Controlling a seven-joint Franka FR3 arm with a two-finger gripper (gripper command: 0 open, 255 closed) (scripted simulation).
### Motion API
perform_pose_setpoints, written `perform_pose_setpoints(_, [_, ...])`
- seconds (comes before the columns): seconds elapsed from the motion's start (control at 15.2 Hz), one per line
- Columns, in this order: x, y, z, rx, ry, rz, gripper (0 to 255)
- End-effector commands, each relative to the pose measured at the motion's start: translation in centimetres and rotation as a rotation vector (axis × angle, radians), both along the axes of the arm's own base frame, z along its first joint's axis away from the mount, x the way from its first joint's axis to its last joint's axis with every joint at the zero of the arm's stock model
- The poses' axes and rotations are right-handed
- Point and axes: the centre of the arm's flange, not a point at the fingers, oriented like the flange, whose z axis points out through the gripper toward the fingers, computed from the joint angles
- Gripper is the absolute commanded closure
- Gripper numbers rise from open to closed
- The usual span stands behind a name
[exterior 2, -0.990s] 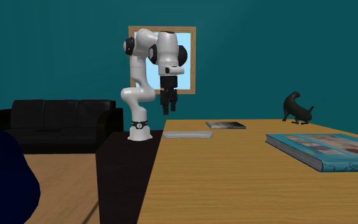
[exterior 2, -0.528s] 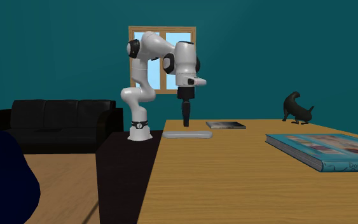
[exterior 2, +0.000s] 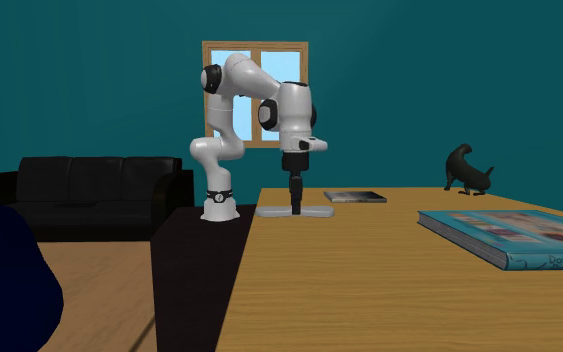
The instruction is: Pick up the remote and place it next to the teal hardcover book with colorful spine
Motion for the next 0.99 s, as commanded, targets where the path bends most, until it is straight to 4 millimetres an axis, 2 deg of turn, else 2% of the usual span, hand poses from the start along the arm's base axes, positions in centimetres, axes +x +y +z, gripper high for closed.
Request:
perform_pose_setpoints(0.0, [0.03,-0.04,-0.29,0.0,-0.001,0.0,0])
perform_pose_setpoints(0.4, [0.03,-0.04,-0.29,0.0,-0.001,0.0,0])
perform_pose_setpoints(0.46, [0.03,-0.04,-0.29,0.0,-0.001,0.0,255])
perform_pose_setpoints(0.92, [0.04,-0.05,-0.3,0.0,-0.001,0.0,255])
